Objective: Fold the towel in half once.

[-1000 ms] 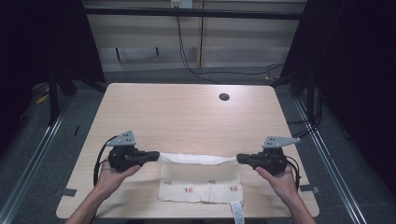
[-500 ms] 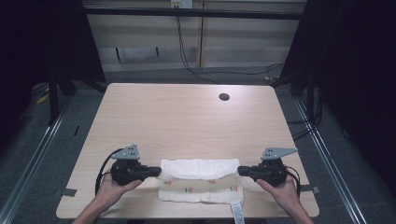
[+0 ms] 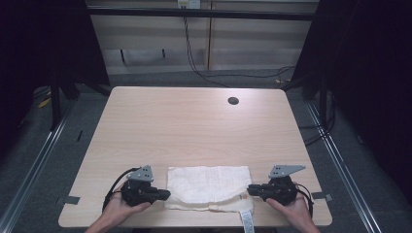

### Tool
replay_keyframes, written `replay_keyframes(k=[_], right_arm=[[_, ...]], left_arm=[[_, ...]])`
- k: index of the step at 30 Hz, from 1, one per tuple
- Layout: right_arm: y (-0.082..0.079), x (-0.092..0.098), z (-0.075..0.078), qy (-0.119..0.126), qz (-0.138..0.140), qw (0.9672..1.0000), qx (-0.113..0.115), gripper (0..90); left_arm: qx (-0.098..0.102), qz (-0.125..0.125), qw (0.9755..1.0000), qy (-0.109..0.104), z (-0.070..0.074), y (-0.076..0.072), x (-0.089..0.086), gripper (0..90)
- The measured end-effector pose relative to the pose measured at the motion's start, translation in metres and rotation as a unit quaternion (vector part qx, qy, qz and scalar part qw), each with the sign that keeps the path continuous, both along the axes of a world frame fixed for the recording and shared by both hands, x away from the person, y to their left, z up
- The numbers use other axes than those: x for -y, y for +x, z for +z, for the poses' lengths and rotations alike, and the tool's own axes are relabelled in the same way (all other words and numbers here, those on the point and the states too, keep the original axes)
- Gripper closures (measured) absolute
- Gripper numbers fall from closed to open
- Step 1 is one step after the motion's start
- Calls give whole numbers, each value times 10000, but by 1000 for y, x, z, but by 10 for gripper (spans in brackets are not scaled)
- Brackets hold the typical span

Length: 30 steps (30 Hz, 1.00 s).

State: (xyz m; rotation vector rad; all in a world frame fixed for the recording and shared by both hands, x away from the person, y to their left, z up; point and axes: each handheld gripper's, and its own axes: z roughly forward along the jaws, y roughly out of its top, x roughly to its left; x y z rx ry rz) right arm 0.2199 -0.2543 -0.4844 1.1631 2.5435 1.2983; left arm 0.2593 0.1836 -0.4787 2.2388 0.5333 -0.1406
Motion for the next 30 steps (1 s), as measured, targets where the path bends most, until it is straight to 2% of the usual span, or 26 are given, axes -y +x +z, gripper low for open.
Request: replay_keyframes(k=[3,5,7,9,14,15,16,18,22,24,27,29,30], right_arm=[[-1,2,0,37,8,10000,-20,798],[-3,5,2,-12,46,10000,-55,770],[-6,10,2,71,46,9999,-61,758],[-7,13,3,89,57,9999,-109,747],[-4,9,3,52,-10,10000,1,719],[-3,8,3,-2,-31,10000,42,712],[-1,7,3,-53,-70,9999,89,695],[2,4,3,-139,-137,9997,146,684],[12,1,3,-196,-288,9992,201,636],[18,0,4,-193,-390,9988,203,619],[27,-1,5,-285,-480,9981,267,608],[33,-2,7,-302,-495,9979,299,607],[35,-2,7,-330,-494,9978,309,610]], left_arm=[[-62,-55,10000,9,0,-1,0,872],[-46,-56,9999,142,-1,-1,-1,872],[-98,-15,9998,173,-3,0,-1,867],[-110,2,9999,121,-3,1,-4,853],[-145,27,9999,-55,0,2,-7,794],[-145,27,9999,-55,0,2,-7,781],[-167,55,9997,-169,1,4,-7,777],[-161,77,9997,-181,2,6,-8,782],[-133,111,9993,-344,5,8,-8,753],[-191,93,9988,-439,6,9,-9,730],[-225,174,9987,-423,5,11,-9,700],[-203,298,9989,-301,3,12,-8,681],[-191,280,9990,-287,2,13,-8,677]])
